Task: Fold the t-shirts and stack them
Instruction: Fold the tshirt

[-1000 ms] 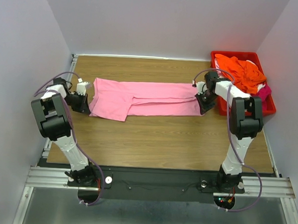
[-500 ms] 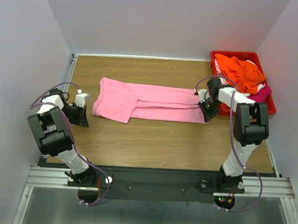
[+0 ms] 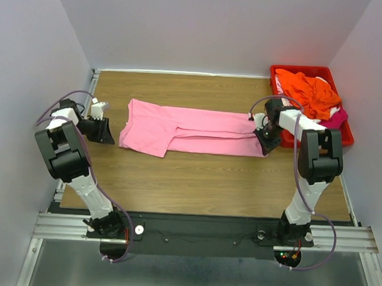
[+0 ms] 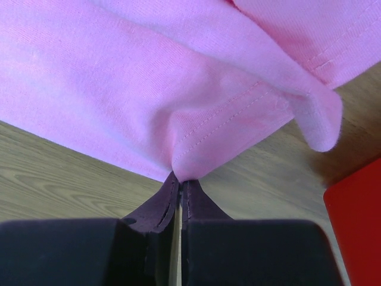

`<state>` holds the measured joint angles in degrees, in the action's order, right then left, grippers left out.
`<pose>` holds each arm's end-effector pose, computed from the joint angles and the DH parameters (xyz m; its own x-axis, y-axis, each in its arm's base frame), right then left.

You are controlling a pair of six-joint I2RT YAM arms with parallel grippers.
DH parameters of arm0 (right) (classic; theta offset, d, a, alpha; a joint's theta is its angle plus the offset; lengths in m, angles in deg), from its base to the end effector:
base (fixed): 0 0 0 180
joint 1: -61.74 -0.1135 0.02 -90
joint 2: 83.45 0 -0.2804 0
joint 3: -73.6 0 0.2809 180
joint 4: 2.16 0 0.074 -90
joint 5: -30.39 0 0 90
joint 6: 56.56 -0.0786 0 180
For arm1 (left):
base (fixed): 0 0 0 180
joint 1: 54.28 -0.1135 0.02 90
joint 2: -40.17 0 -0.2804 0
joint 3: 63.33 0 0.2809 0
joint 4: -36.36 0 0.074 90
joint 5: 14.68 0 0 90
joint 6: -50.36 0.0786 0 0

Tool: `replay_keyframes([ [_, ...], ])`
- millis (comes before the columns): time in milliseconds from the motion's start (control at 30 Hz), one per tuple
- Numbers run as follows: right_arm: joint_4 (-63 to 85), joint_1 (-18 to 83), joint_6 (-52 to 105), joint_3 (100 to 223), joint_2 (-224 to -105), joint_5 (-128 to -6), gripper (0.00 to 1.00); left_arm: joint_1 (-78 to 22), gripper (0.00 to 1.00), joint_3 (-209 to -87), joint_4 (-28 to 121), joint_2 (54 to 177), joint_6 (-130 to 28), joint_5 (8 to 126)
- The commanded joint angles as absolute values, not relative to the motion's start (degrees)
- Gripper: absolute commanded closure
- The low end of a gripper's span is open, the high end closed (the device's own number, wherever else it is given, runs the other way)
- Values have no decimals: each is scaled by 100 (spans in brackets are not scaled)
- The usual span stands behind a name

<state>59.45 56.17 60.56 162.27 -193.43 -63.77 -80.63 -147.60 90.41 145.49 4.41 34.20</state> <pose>0.3939 0.0441 0.1237 -0.8309 -0.5378 -0.1425 -0.5443 0.8388 0.0079 0.3729 0.1270 0.1543 -0.7495 0.2133 -0.6267 0.4707 0.8374 -0.2780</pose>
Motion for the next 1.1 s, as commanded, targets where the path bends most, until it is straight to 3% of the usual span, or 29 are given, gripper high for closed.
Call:
replay_keyframes([
  [0, 5860, 5708, 6113, 16398, -19481, -6180, 99, -8039, 58, -15246, 8887, 14870, -104, 3102],
  [633, 5860, 5699, 6148, 16592, -19701, -6128, 99, -7591, 57, -15195, 8095, 15451, -730, 3743],
  [900, 5860, 5708, 6201, 16574, -19675, -6058, 99, -7590, 78, -14801, 8297, 15162, -387, 4078],
  [1067, 5860, 5708, 6192, 16548, -19675, -6101, 100, -7582, 65, -14632, 8245, 14942, -430, 3990],
])
